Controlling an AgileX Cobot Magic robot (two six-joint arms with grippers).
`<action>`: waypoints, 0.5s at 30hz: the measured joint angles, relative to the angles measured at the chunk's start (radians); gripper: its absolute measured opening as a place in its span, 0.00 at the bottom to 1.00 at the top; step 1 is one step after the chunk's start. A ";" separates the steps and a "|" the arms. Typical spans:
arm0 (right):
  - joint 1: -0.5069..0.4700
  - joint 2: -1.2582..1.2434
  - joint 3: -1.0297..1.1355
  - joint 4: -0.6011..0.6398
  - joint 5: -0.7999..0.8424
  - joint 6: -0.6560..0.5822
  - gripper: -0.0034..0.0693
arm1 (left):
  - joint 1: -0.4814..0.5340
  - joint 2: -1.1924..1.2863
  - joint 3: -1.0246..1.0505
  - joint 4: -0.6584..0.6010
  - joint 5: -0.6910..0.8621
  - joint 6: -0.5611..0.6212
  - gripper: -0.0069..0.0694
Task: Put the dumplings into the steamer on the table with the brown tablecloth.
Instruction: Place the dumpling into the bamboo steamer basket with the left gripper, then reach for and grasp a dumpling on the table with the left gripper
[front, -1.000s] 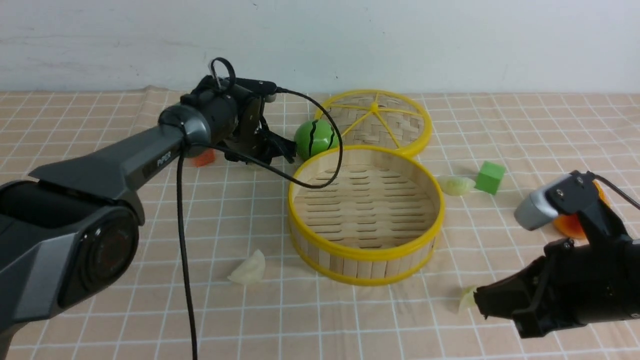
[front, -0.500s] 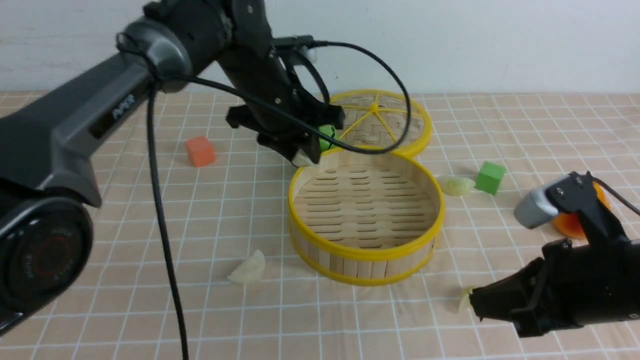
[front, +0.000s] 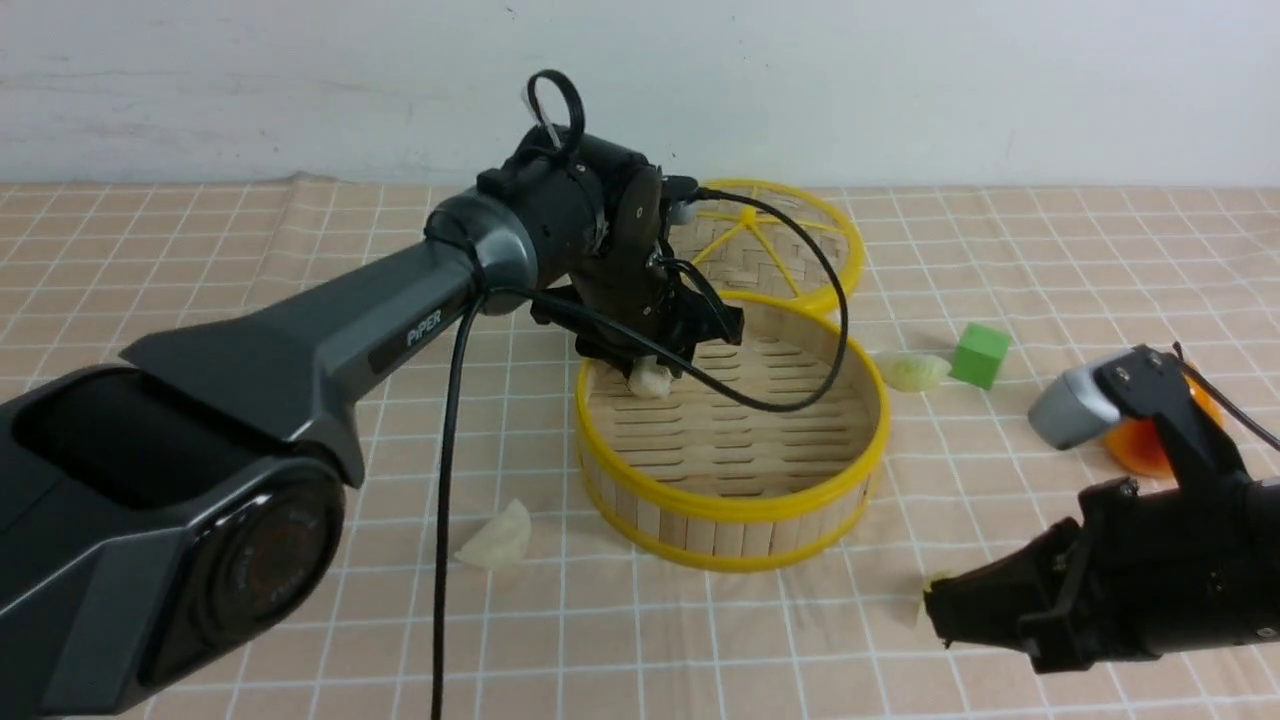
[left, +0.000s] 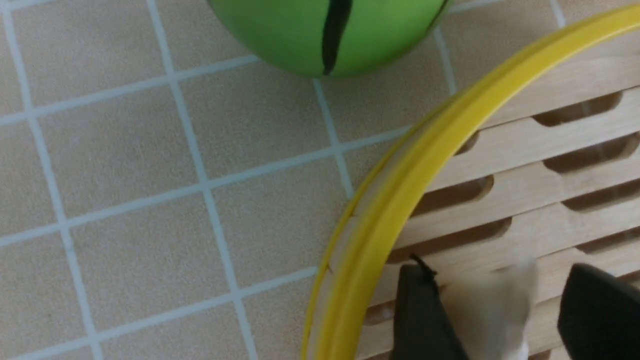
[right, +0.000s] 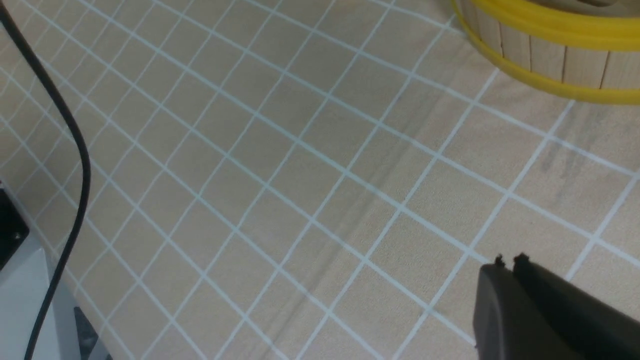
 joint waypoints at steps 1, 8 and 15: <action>0.000 0.000 -0.001 0.000 0.004 0.000 0.09 | -0.001 0.000 0.000 0.000 0.013 -0.003 0.63; 0.000 0.000 -0.001 0.000 0.008 -0.001 0.09 | -0.027 -0.089 0.007 0.028 0.123 0.006 0.64; 0.000 0.000 -0.001 0.002 0.021 -0.001 0.09 | -0.029 -0.416 0.003 0.111 0.331 0.115 0.53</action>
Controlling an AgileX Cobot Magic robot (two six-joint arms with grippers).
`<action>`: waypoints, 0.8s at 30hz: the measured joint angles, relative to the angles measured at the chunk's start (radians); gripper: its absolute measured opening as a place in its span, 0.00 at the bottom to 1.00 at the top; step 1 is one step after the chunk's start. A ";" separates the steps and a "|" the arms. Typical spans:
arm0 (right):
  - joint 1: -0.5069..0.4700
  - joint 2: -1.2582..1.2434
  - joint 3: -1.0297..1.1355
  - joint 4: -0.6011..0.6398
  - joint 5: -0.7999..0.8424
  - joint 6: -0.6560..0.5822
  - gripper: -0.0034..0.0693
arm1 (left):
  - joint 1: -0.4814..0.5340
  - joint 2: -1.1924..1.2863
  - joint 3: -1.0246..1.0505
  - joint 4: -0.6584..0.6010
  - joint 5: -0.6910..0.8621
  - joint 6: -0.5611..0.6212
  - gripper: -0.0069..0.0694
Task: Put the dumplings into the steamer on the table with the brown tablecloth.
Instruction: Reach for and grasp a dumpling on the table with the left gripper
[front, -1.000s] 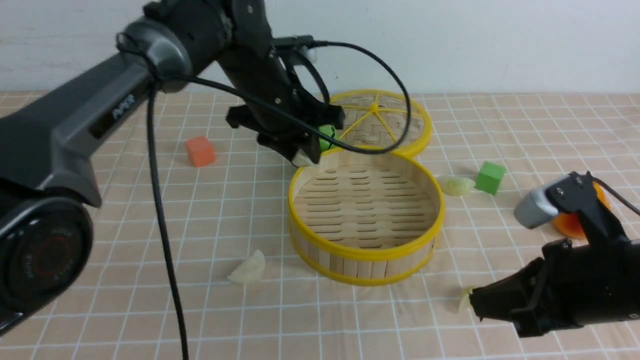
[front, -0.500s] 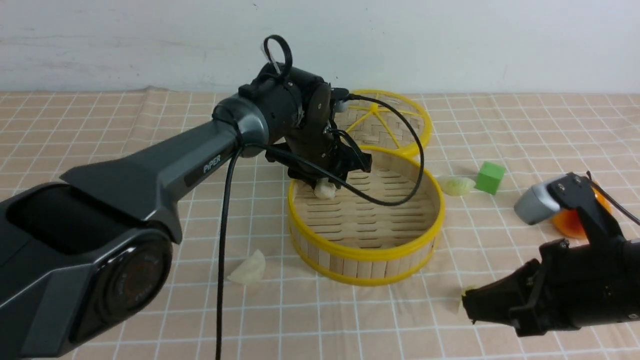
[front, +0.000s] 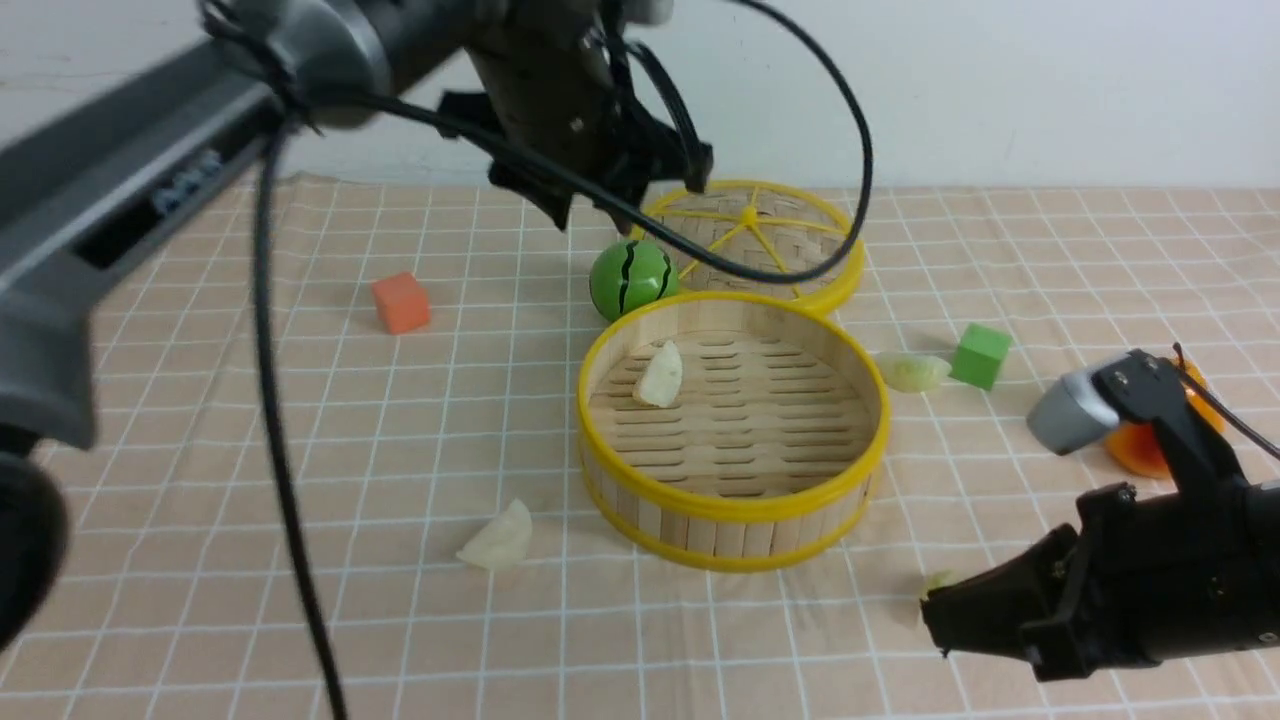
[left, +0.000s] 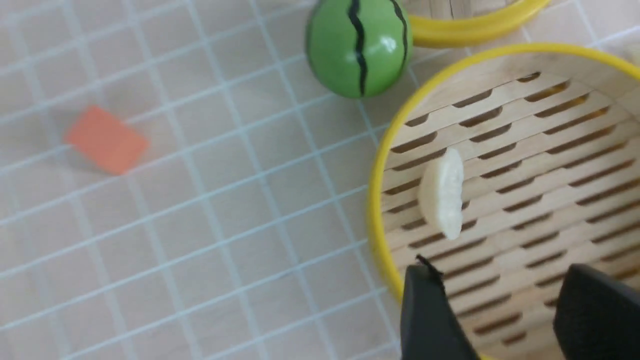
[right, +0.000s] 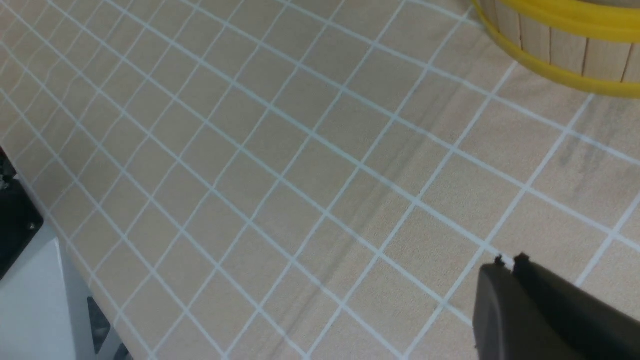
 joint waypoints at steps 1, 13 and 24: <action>0.000 0.000 0.000 0.000 0.001 0.000 0.09 | 0.000 -0.027 0.003 0.004 0.011 0.004 0.52; 0.000 0.000 0.000 0.006 0.027 0.000 0.11 | 0.000 -0.221 0.690 0.006 -0.248 0.011 0.48; 0.000 0.000 0.000 0.010 0.013 0.000 0.12 | 0.000 -0.080 0.911 0.151 -0.553 -0.075 0.48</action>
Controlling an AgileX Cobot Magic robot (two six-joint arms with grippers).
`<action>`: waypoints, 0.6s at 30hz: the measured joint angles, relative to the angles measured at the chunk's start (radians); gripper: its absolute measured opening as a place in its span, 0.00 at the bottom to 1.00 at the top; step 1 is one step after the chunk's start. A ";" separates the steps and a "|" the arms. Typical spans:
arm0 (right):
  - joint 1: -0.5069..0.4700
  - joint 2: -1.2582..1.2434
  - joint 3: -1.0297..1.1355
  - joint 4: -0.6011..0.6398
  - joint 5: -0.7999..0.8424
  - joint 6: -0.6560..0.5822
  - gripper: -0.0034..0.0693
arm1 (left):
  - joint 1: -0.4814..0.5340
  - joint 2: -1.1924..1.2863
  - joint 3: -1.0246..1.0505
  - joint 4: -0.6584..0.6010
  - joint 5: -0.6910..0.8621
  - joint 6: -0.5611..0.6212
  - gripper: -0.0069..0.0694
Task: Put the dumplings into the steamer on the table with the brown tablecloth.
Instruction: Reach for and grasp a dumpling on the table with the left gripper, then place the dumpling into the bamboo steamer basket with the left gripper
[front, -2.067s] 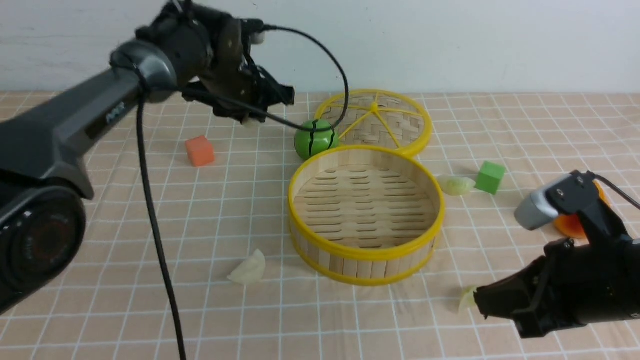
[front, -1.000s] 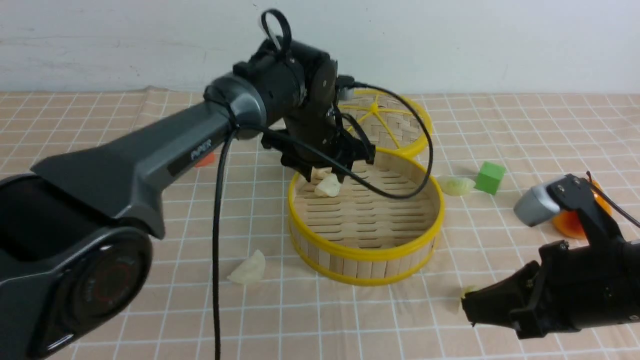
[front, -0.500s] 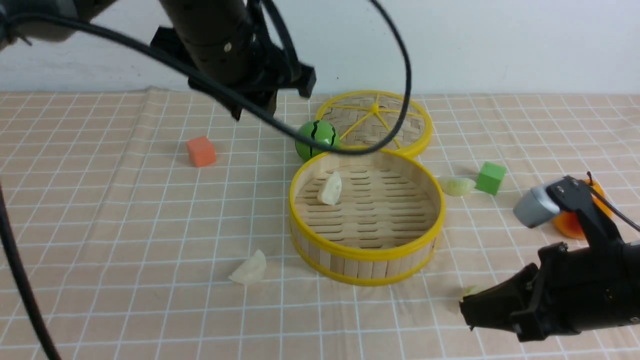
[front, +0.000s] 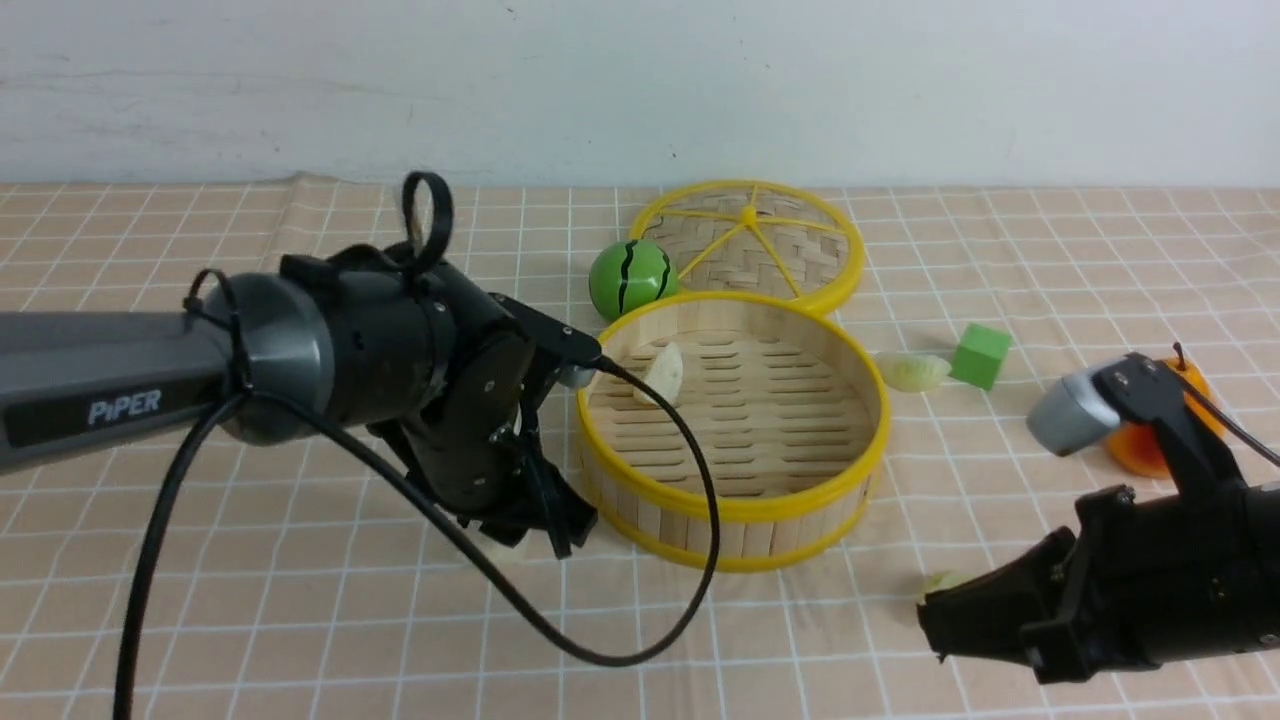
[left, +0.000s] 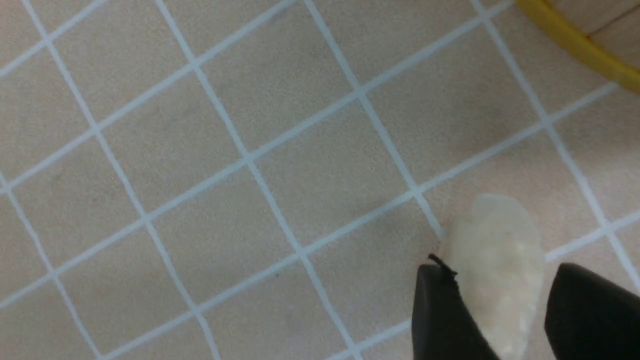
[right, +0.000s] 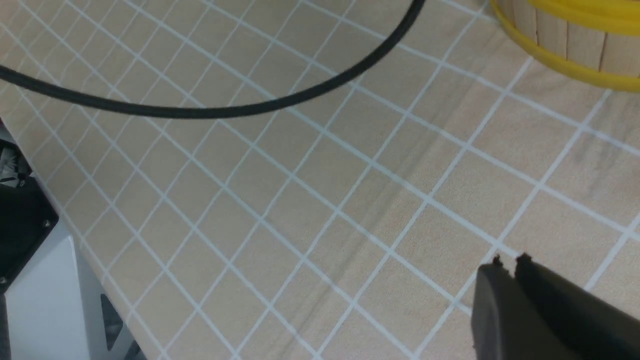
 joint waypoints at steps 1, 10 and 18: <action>0.000 0.000 0.000 0.001 -0.006 0.000 0.12 | 0.000 0.013 0.000 0.013 -0.014 -0.025 0.48; 0.000 0.000 0.000 0.001 -0.015 0.000 0.12 | 0.000 0.059 0.000 -0.035 -0.022 -0.058 0.43; 0.000 0.000 0.000 0.002 -0.015 0.000 0.12 | 0.000 0.047 -0.001 -0.063 -0.003 -0.069 0.40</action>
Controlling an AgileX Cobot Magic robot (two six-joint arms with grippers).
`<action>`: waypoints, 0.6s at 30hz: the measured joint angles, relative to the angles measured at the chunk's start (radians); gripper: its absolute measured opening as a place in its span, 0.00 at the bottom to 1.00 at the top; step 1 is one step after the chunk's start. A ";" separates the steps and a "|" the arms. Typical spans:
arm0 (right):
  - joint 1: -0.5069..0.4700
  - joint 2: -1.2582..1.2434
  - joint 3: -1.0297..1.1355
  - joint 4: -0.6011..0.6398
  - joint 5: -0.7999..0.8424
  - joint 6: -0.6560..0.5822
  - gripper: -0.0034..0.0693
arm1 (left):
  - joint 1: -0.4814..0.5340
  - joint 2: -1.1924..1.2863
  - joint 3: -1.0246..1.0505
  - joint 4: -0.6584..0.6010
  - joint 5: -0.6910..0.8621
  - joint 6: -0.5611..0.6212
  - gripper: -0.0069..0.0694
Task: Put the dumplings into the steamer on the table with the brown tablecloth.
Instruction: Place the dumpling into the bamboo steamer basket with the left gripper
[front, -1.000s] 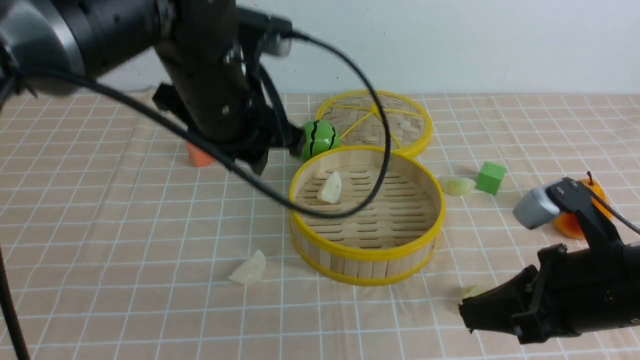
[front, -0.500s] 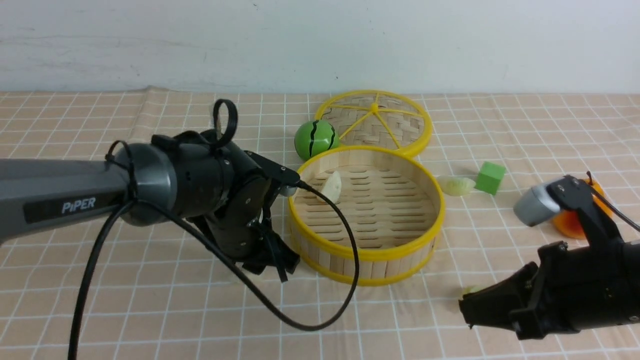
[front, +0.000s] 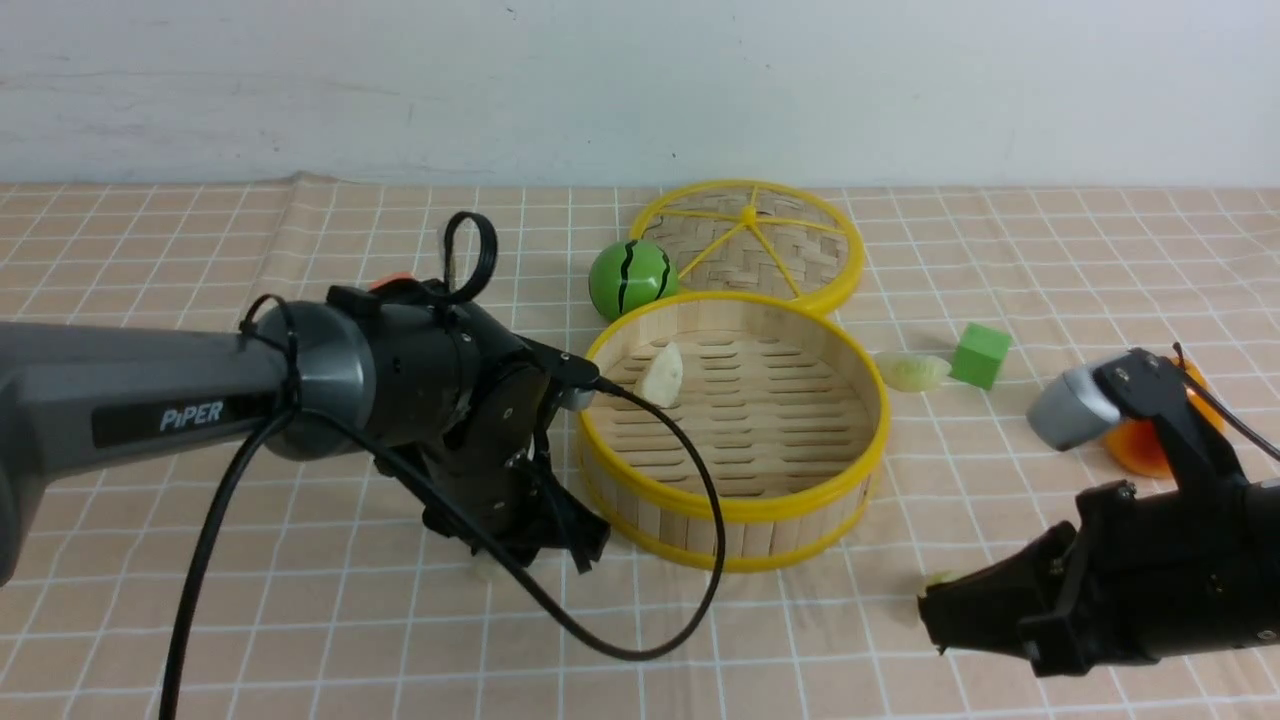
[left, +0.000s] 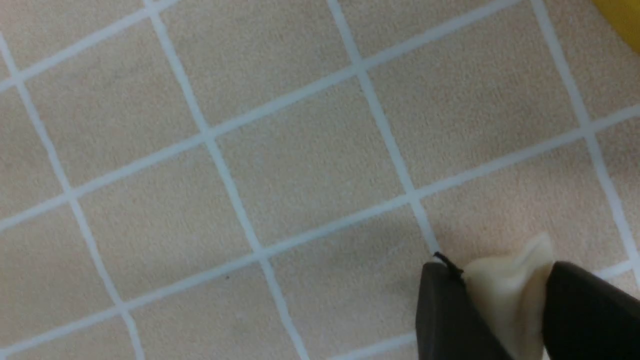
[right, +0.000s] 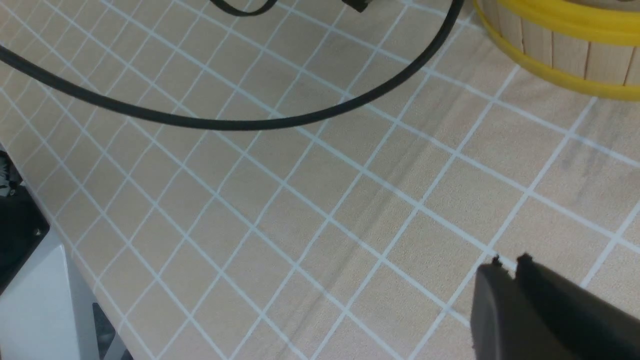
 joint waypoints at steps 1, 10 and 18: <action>0.000 0.000 0.000 0.000 0.000 0.000 0.12 | 0.000 -0.010 0.001 -0.011 0.013 0.000 0.40; 0.000 0.000 0.000 0.000 -0.007 0.001 0.14 | 0.000 -0.230 -0.080 -0.204 -0.003 0.065 0.40; 0.000 0.000 0.000 0.008 -0.030 0.001 0.15 | 0.000 -0.114 -0.224 -0.446 -0.092 0.293 0.40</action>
